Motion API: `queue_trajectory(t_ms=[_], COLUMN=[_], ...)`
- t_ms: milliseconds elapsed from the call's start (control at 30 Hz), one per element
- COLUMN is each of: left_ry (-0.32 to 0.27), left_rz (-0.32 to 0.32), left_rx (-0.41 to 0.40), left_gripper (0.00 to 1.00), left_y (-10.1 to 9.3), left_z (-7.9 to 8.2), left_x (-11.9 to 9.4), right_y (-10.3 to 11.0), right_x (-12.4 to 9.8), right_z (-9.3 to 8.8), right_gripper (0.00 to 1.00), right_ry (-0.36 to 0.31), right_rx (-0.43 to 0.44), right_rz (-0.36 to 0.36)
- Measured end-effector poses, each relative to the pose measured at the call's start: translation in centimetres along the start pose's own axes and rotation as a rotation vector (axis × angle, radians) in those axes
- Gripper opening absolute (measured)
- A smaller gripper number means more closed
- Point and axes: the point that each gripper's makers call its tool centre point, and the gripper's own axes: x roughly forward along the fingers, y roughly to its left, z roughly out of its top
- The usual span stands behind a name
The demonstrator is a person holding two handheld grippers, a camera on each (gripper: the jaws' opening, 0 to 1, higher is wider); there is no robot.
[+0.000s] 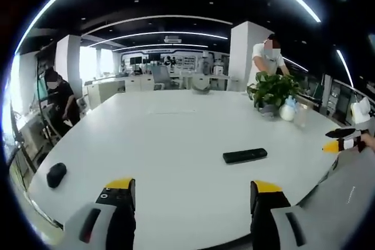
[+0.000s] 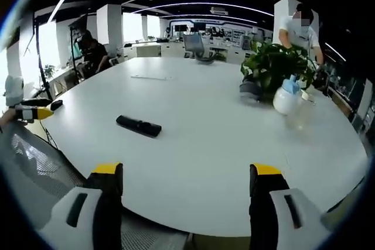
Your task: Press the specified remote control buttons in sequence, fully releasing each button before pressing the next.
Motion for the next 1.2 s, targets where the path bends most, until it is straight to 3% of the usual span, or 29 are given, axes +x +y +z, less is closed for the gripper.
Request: queue_trajectory(t_ms=[100, 167, 267, 367, 433, 533, 600, 700, 767, 833, 1000, 1067, 1200], left_ry=[-0.002, -0.004, -0.030, -0.028, -0.011, -0.009, 0.019, 0.016, 0.014, 0.005, -0.022, -0.024, 0.006], left_rz=[-0.017, -0.069, -0.068, -0.078, -0.083, -0.082, -0.100, -0.122, -0.155, -0.170, -0.277, -0.282, -0.309], left_rx=[-0.017, 0.009, 0.069, 0.030, 0.026, 0.091, 0.140, 0.176, 0.189, 0.194, 0.165, 0.190, 0.234], left_gripper=[0.82, 0.82, 0.83, 0.84, 0.84, 0.81, 0.84, 0.89, 0.90, 0.90, 0.90, 0.91, 0.92], left_y=[-0.3, -1.4, -1.6, -1.5, -1.6, -1.8, -2.1, -2.6, -3.4, -3.9, -7.1, -7.9, -9.1], left_z=[0.0, 0.1, 0.6, 0.7, 0.5, 1.1, 1.4, 2.5, 3.5, 4.3, 6.3, 6.5, 5.6], left_x=[0.0, 0.0, -0.1, -0.1, -0.1, -0.3, -0.2, 0.1, 0.6, 1.0, 2.7, 3.3, 3.6], right_y=[-0.2, -0.7, -0.7, 0.6, 0.9, 1.4, 2.0, 3.4, 3.8, 4.1, 4.6, 4.0, 4.2], right_x=[-0.1, -0.4, -0.7, -0.9, -1.3, -1.7, -1.7, -1.9, -2.0, -2.2, -1.7, -1.4, -1.2], right_z=[0.3, 0.8, 1.3, 2.4, 3.2, 3.7, 4.0, 5.2, 5.8, 6.4, 7.1, 6.2, 6.1], right_gripper=[0.91, 0.89, 0.88, 0.91, 0.91, 0.80, 0.79, 0.82, 0.83, 0.82, 0.72, 0.70, 0.68], right_ry=[-0.026, -0.059, -0.086, -0.116, -0.144, -0.123, -0.117, -0.152, -0.158, -0.168, -0.196, -0.143, -0.152], right_rx=[0.037, 0.075, 0.077, 0.062, 0.051, -0.048, -0.116, -0.077, -0.083, -0.148, -0.212, -0.281, -0.282], right_rz=[0.004, -0.009, -0.013, 0.037, 0.034, 0.024, 0.031, 0.078, 0.074, 0.060, 0.051, 0.016, 0.030])
